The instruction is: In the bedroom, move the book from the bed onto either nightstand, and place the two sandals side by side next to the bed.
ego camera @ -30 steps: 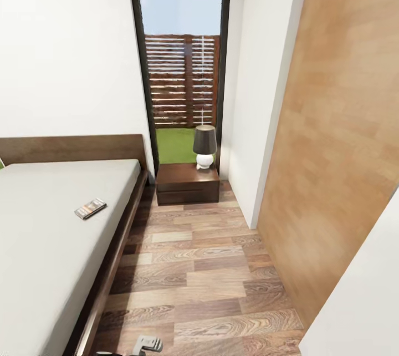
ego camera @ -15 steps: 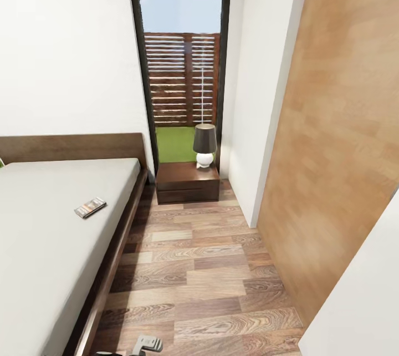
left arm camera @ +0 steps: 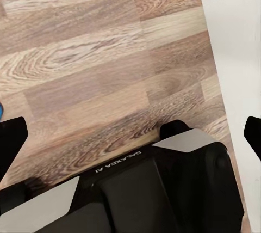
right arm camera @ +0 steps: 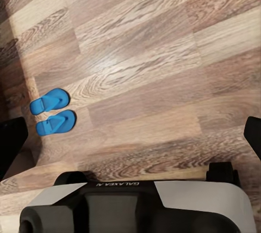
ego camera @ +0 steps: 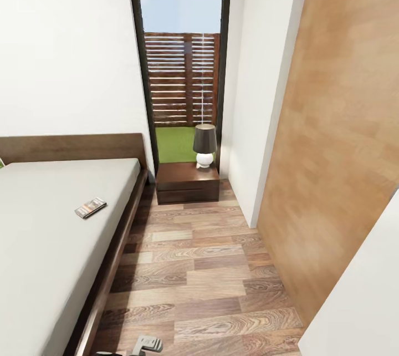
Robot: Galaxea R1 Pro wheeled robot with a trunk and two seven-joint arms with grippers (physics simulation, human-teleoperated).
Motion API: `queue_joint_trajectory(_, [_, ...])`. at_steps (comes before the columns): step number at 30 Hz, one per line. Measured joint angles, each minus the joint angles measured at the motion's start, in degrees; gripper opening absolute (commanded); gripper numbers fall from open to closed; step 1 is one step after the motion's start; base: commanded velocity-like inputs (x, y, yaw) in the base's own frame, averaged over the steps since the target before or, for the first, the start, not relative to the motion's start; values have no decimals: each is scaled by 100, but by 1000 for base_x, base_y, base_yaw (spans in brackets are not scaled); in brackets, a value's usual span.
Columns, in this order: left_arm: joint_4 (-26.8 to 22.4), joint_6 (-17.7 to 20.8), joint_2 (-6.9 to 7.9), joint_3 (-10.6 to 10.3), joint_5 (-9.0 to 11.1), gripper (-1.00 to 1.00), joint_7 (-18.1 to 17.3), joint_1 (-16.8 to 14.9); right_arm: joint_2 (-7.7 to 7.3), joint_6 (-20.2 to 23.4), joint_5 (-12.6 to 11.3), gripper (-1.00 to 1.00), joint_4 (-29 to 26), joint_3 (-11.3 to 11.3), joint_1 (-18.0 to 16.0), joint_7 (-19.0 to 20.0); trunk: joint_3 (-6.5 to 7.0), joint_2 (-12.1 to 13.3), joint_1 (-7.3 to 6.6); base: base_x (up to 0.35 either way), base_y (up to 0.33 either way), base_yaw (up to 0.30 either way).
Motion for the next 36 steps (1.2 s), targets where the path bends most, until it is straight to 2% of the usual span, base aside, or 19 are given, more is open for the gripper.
queue_joint_trajectory(36, [0,1,0,0,4,100,0,1,-2,3,0,100,0,0,1,7,648,1447,-792,0,0,0])
